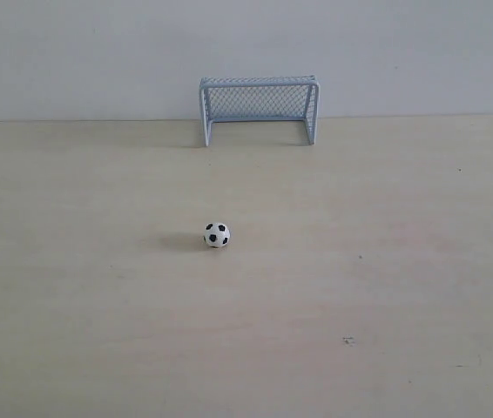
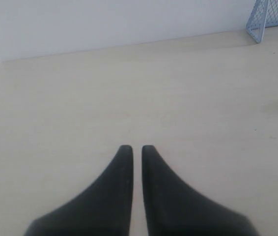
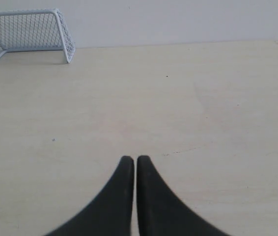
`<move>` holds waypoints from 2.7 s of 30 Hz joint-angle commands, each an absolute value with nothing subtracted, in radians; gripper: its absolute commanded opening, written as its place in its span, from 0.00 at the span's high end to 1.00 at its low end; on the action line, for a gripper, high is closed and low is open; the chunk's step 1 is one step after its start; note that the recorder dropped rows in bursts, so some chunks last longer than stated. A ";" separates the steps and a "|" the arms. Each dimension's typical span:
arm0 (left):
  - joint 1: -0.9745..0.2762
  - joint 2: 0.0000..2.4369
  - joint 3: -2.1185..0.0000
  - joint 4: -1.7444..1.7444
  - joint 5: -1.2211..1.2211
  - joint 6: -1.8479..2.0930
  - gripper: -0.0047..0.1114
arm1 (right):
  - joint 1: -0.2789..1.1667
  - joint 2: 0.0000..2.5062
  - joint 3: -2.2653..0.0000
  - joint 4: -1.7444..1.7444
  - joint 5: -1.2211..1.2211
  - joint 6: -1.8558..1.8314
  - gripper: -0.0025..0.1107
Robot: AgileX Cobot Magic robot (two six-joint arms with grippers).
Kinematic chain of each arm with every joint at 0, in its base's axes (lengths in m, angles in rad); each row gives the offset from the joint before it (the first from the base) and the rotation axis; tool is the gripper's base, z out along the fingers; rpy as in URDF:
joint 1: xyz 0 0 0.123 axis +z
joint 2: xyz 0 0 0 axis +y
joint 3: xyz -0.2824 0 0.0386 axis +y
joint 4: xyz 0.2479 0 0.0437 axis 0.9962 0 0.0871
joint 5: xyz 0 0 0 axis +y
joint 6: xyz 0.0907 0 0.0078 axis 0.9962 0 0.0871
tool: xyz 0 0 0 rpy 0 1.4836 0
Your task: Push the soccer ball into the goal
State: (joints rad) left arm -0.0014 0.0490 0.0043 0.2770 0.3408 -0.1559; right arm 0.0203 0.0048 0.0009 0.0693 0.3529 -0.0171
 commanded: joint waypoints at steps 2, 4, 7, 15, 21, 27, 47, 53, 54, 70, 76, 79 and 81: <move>-0.009 0.053 0.000 0.277 0.337 -0.165 0.91 | 0.021 0.000 0.000 0.071 0.348 -0.020 0.98; -0.009 0.053 0.000 0.277 0.337 -0.165 0.91 | 0.021 0.000 0.000 0.071 0.348 -0.020 0.98; -0.009 0.053 0.000 0.277 0.337 -0.165 0.91 | 0.021 0.000 0.000 0.071 0.348 -0.020 0.98; -0.009 0.053 0.000 0.277 0.337 -0.165 0.91 | 0.021 0.000 0.000 0.071 0.348 -0.020 0.98; -0.009 0.053 0.000 0.277 0.337 -0.165 0.91 | 0.021 0.000 0.000 0.071 0.348 -0.020 0.98; -0.009 0.053 0.000 0.277 0.337 -0.165 0.91 | 0.021 0.000 0.000 0.071 0.348 -0.020 0.98; -0.009 0.053 0.000 0.277 0.337 -0.165 0.91 | 0.021 0.000 0.000 0.073 0.101 -0.020 0.98; -0.009 0.053 0.000 0.277 0.337 -0.165 0.91 | 0.021 0.000 0.000 0.073 0.065 -0.020 0.98; -0.009 0.053 0.000 0.277 0.337 -0.165 0.91 | 0.021 0.000 0.000 0.073 0.054 -0.020 0.98; -0.009 0.053 0.000 0.277 0.337 -0.165 0.91 | 0.021 0.016 -0.168 0.073 0.070 -0.036 0.98; -0.009 0.053 0.000 0.277 0.337 -0.165 0.91 | 0.021 0.101 -0.302 0.073 0.070 -0.034 0.98; -0.009 0.054 0.000 0.277 0.337 -0.165 0.91 | 0.021 0.101 -0.306 0.073 -0.057 -0.034 0.98; -0.009 0.054 0.000 0.277 0.337 -0.165 0.91 | 0.021 0.101 -0.306 0.092 -0.126 0.000 0.98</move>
State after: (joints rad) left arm -0.0014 0.0490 0.0043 0.2770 0.3408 -0.1559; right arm 0.0203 0.0975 -0.2972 0.0739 -0.0304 -0.0218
